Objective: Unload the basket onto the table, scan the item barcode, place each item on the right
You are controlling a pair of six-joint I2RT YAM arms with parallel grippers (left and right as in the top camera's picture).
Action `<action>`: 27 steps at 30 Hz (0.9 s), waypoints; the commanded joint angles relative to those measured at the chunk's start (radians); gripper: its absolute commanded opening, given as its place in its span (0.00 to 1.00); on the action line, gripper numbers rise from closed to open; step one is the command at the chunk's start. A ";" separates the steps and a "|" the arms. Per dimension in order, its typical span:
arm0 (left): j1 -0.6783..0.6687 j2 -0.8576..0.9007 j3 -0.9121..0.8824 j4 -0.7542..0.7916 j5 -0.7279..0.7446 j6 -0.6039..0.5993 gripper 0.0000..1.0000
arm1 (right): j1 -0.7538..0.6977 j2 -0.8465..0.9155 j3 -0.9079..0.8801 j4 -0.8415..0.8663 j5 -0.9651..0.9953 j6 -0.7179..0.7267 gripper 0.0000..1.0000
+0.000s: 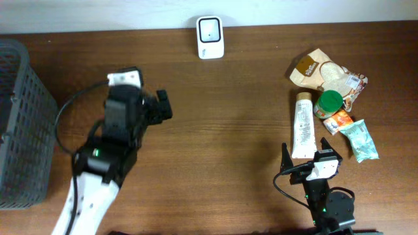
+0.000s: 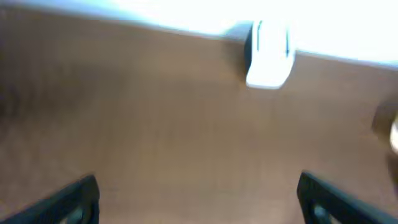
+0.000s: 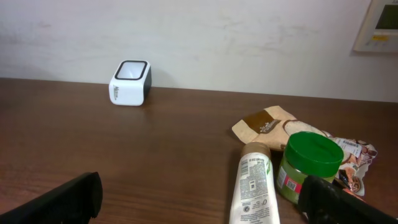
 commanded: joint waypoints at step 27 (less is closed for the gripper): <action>0.283 -1.148 -1.038 0.419 0.192 0.531 0.99 | 0.005 -0.006 -0.007 -0.005 -0.005 0.006 0.98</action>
